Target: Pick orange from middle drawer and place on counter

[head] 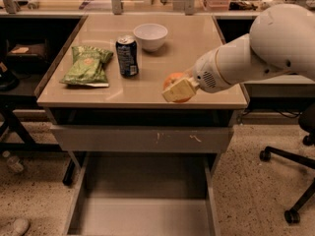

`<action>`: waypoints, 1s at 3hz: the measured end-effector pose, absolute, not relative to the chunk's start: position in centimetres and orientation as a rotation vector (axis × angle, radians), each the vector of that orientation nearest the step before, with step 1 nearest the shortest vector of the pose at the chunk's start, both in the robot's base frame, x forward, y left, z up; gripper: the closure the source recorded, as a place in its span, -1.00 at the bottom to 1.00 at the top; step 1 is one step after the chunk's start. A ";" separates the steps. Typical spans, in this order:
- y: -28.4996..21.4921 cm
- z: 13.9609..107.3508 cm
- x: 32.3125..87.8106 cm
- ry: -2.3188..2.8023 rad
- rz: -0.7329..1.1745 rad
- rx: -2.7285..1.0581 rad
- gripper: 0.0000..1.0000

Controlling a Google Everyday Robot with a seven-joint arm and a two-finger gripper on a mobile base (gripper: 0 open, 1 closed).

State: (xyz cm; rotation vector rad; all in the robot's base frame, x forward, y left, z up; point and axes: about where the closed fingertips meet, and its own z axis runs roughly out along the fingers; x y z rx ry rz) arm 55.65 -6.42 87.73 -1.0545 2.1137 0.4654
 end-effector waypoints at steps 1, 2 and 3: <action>-7.0 88.3 58.1 2.095 0.464 -1.055 1.00; -7.7 88.0 60.8 2.095 0.479 -1.037 1.00; -8.4 87.1 63.1 2.121 0.503 -1.027 1.00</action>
Offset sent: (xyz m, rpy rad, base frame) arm 0.0861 -0.0270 -0.0009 0.0458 -0.0067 -0.0211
